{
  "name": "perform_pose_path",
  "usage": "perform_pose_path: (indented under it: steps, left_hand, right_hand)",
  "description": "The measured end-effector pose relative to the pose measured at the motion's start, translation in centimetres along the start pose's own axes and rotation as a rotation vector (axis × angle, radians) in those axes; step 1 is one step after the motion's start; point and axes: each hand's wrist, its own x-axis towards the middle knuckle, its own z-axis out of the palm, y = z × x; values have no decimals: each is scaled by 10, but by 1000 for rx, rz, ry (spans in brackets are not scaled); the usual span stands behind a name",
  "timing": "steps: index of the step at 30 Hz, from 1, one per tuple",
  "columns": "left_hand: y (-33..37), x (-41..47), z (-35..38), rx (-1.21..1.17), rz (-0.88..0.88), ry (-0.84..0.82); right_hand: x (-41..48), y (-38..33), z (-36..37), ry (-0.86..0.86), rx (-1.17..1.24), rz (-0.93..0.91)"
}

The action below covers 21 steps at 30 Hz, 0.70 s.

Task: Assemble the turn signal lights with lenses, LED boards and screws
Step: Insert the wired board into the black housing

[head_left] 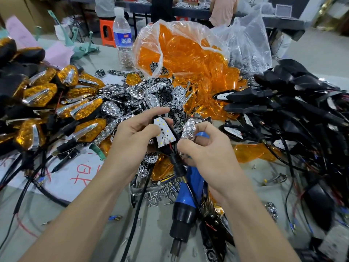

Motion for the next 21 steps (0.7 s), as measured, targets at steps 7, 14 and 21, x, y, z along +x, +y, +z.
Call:
perform_pose_path:
  steps: [7,14,21]
  left_hand:
    - [0,-1,2,12,-29,62]
    - [-4,-2,5,51,-39,112]
    - [-1,-1,3,59,-44,110]
  right_hand:
    - [1,-1,3,174,59,-50]
    - [0,-2,4,172,6,-66]
    - [-2,-2,3,126,-205,-166]
